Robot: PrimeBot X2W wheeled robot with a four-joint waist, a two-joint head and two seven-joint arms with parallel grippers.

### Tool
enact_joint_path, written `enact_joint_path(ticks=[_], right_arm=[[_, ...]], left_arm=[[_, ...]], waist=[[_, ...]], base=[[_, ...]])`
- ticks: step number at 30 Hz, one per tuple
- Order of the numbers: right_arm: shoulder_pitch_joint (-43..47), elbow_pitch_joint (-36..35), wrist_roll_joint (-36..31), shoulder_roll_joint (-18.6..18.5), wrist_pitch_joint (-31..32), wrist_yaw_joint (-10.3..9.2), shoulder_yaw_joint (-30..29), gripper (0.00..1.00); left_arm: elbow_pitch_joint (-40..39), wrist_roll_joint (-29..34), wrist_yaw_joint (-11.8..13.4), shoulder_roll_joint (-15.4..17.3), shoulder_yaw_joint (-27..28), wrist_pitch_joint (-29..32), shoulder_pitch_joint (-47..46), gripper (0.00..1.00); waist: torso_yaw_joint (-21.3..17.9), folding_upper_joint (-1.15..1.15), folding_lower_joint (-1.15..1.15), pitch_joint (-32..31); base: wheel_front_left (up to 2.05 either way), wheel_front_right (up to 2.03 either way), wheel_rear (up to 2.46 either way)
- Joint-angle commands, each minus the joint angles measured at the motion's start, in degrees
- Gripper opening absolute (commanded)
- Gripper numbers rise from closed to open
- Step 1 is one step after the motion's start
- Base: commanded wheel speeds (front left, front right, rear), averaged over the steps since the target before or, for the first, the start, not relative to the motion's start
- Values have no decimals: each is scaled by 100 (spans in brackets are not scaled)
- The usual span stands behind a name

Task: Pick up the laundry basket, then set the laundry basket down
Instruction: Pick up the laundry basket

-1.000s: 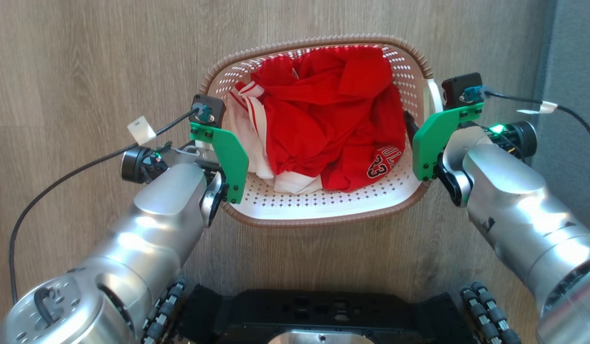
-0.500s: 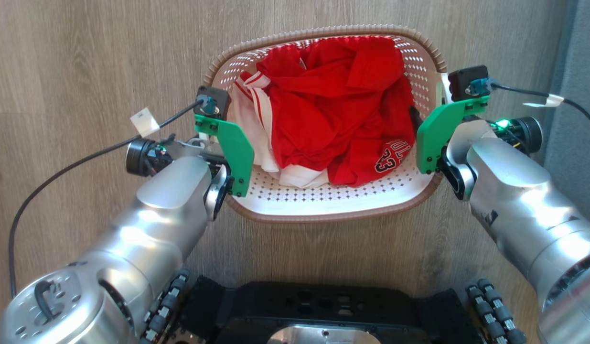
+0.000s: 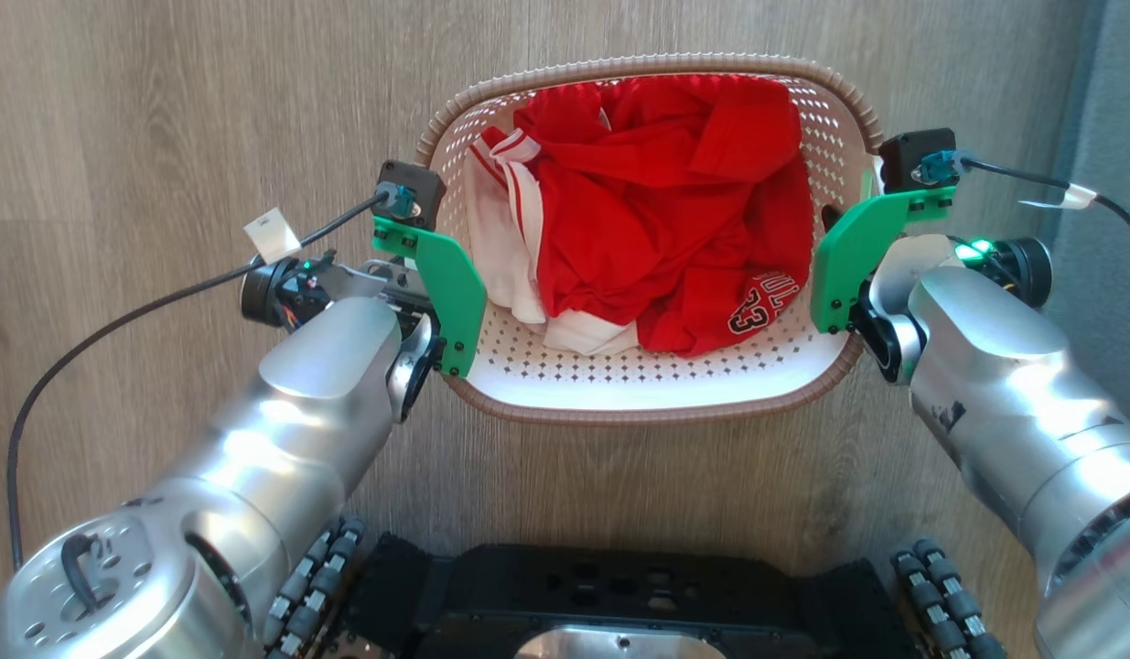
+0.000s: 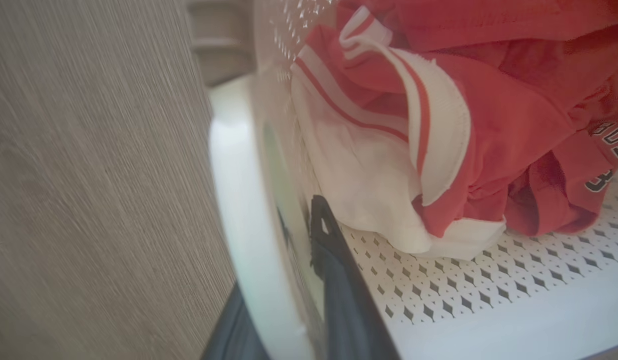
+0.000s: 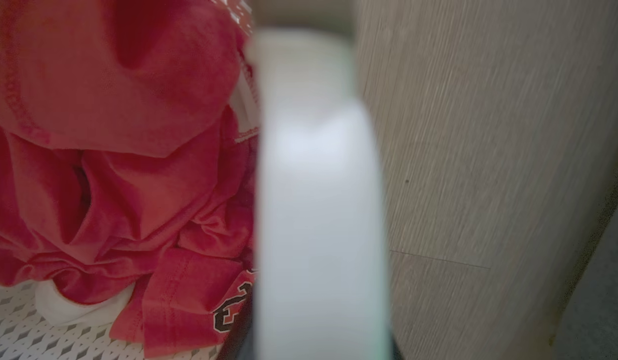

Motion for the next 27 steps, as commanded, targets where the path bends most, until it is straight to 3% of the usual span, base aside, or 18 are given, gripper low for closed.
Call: enact_joint_path(ticks=[1,18,27], right_arm=[[387,-45,30,102,48,39,79,0],[971,-84,433,299,1511,39,407,0],[1266,-142,546,319,2132,39,630,0]], left_arm=[[10,203,-52,96,-20,-59,-17,0],[138,1102,-1052,96,-39,679,529,0],[81,1138,-1253,96,-39,1293,886,0]], waist=[[-17,0,0,-64],[-301,0,0,-1496],[-366,0,0,-2333]], base=[[0,0,0],[0,0,0],[0,0,0]])
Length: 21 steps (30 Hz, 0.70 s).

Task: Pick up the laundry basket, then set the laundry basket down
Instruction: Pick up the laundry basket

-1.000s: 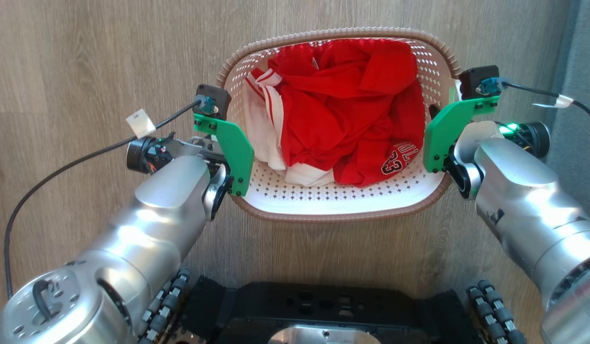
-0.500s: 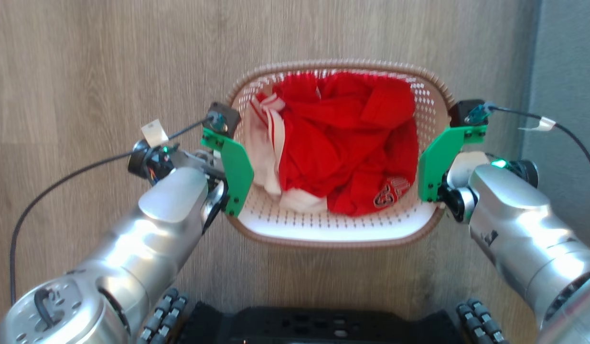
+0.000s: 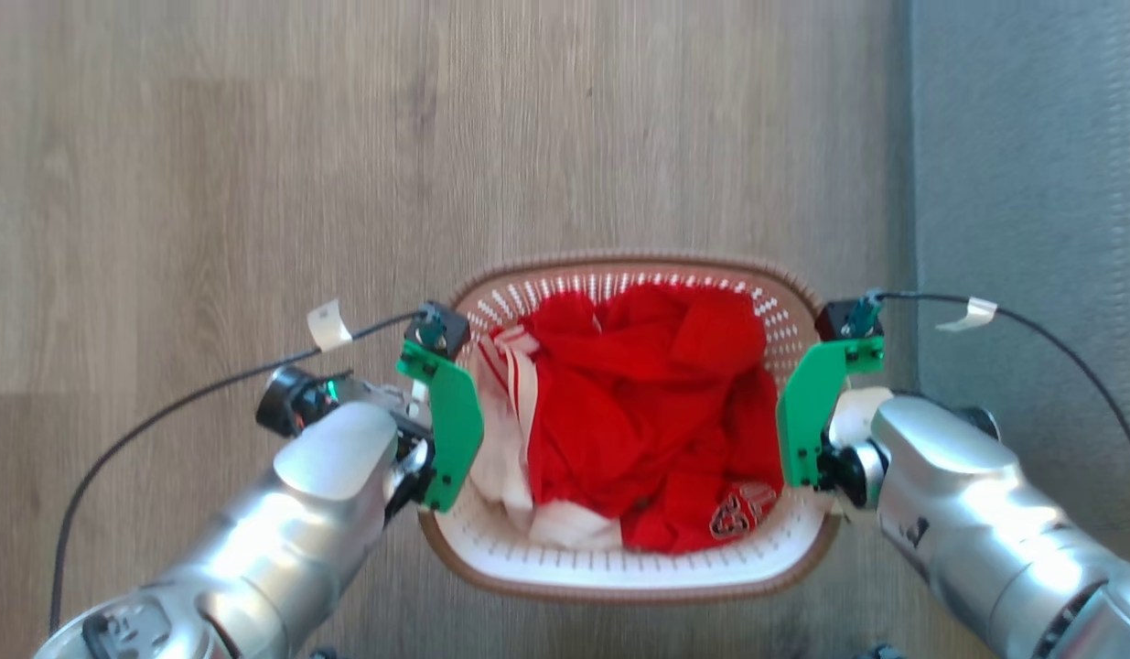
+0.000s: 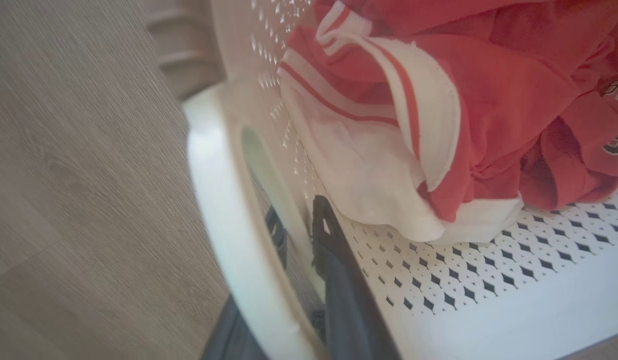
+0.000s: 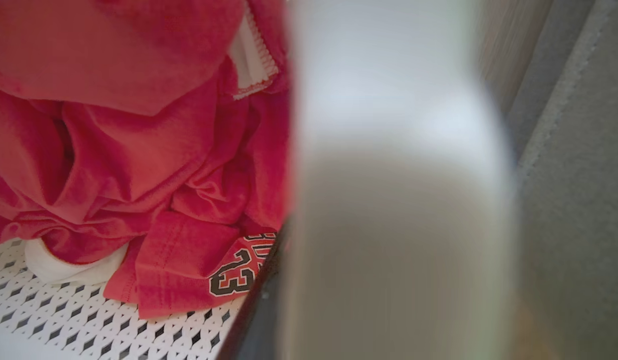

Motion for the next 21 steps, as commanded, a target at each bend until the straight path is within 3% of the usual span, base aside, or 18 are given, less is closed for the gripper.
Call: enact_joint_path(ticks=[1,10,21], right_arm=[[239,-130,-47,102,59,39,190,0],[617,-256,-10,79,362,39,467,0],[1028,-318,129,147,614,39,613,0]], left_arm=[[-150,80,-82,52,-24,42,42,0],[-833,-10,-88,233,-24,871,505,0],[-1682,102,-88,636,-24,1071,976,0]], waist=[[-35,0,0,-343],[-1,0,0,-1198],[-9,0,0,-2066]], base=[[0,0,0],[0,0,0],[0,0,0]])
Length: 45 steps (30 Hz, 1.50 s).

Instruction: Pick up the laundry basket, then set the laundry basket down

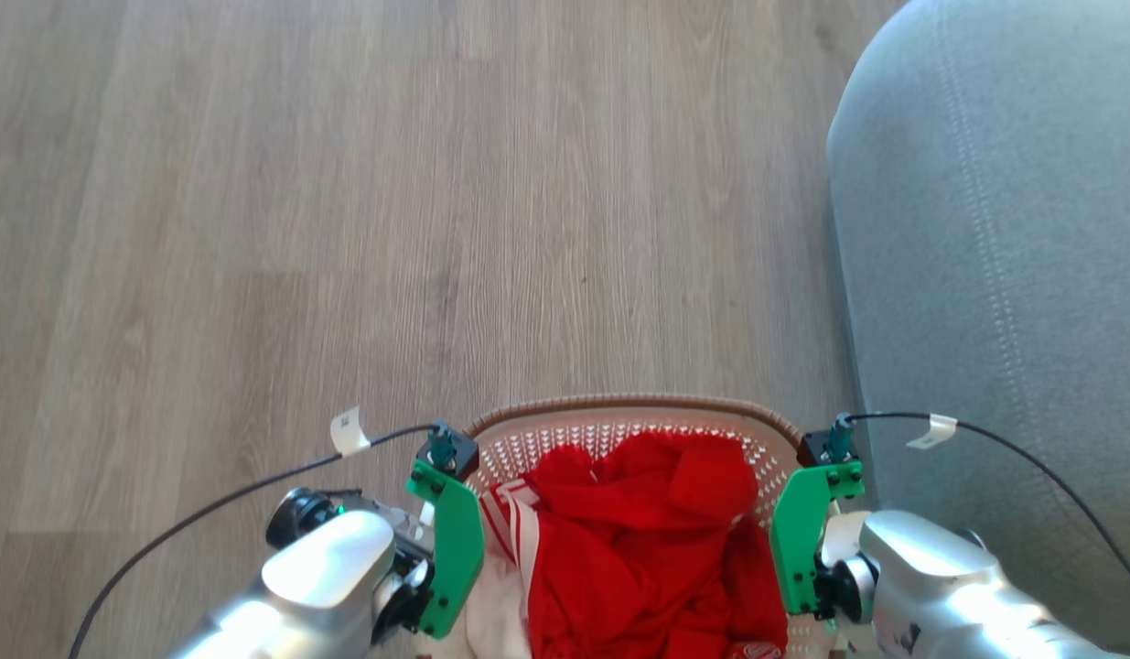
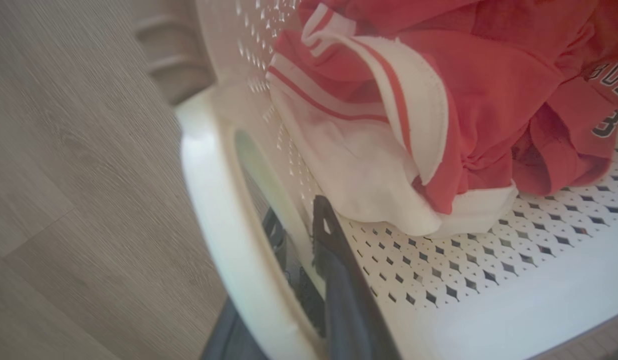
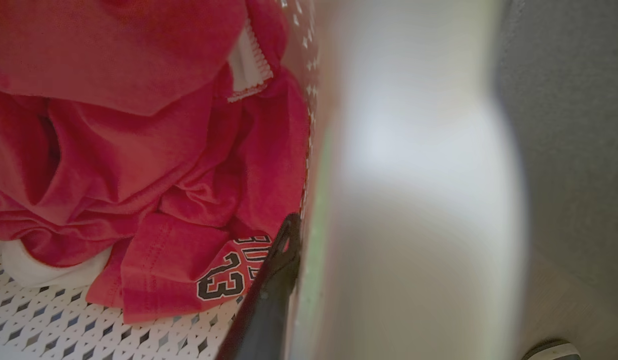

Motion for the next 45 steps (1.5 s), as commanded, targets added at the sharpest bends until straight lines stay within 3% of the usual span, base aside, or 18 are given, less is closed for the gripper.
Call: enact_joint_path(ticks=[1,19,45], right_arm=[[57,-164,-82,148,16,41,166,0],[631,-371,39,282,211,41,376,0],[554,-413,68,305,99,41,442,0]], left_arm=[[-322,188,-96,21,-7,-25,-140,0],[-1269,127,-96,571,-7,547,598,0],[-1247,58,-97,587,-7,508,641,0]], waist=[[-7,-1,1,-197],[-32,-1,1,-980],[-2,-1,1,-1072]], base=[[0,0,0],[0,0,0],[0,0,0]])
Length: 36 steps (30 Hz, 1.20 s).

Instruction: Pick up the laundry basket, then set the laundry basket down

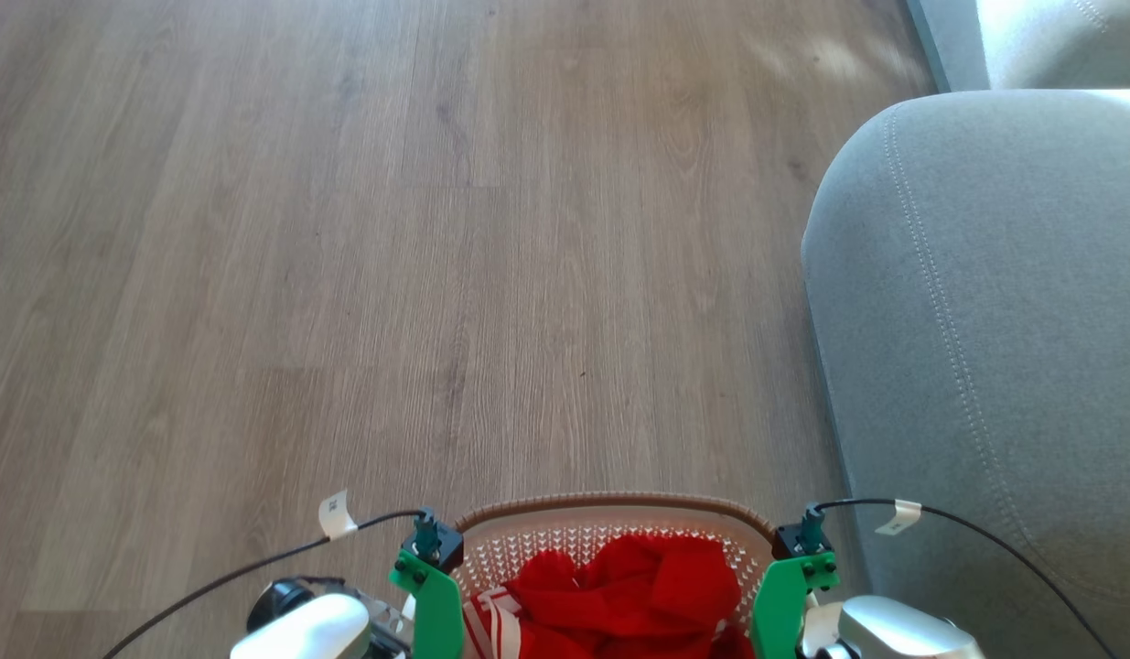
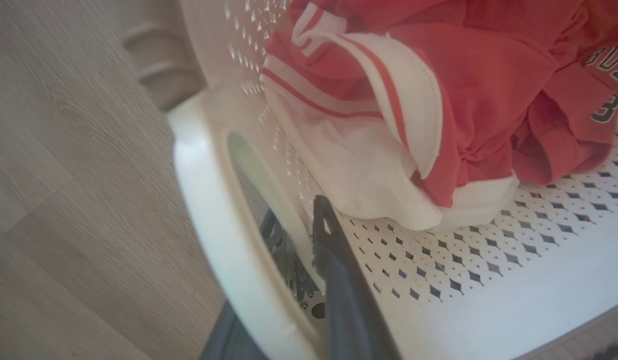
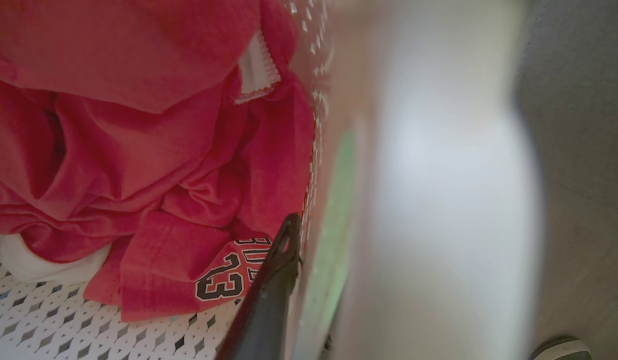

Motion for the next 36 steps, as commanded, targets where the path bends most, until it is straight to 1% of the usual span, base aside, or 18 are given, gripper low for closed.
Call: enact_joint_path(ticks=[1,36], right_arm=[[-204,-192,-71,175,-88,42,126,0],[-230,-133,55,177,-122,42,184,0]], left_arm=[[-232,40,-103,-84,3,-65,-226,0],[-107,75,-103,-140,3,-98,-242,0]], waist=[[-1,0,0,-8],[39,0,0,-46]], base=[[0,0,0],[0,0,0]])
